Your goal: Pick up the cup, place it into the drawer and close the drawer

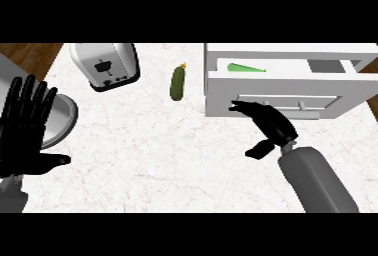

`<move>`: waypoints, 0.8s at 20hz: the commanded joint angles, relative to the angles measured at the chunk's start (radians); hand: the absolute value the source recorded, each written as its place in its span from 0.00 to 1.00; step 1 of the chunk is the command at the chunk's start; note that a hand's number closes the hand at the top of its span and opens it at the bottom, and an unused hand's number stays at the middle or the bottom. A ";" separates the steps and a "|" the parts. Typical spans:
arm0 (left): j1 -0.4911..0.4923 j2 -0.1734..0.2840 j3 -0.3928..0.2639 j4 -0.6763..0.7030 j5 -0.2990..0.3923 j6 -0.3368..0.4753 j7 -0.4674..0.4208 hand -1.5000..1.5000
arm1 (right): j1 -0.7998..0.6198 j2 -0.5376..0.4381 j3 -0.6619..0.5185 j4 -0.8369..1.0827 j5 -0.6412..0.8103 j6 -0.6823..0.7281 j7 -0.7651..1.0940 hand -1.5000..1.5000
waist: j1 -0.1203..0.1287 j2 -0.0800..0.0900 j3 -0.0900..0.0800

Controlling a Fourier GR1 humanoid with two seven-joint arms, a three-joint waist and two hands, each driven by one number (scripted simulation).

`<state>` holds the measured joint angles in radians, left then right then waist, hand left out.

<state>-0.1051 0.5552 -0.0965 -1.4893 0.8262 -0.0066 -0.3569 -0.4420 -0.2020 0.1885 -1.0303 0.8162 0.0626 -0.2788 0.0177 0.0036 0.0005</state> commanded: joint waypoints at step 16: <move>0.007 -0.047 0.064 0.026 -0.021 -0.131 0.015 0.00 | -0.509 -0.095 -0.223 0.768 -0.026 -0.010 -0.273 0.00 | 0.046 0.019 0.002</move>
<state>-0.0951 0.5263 -0.0277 -1.4519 0.8095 -0.1311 -0.3407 -0.8591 -0.2660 -0.0035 -0.3836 0.7807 0.0580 -0.6047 0.0514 -0.0007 -0.0041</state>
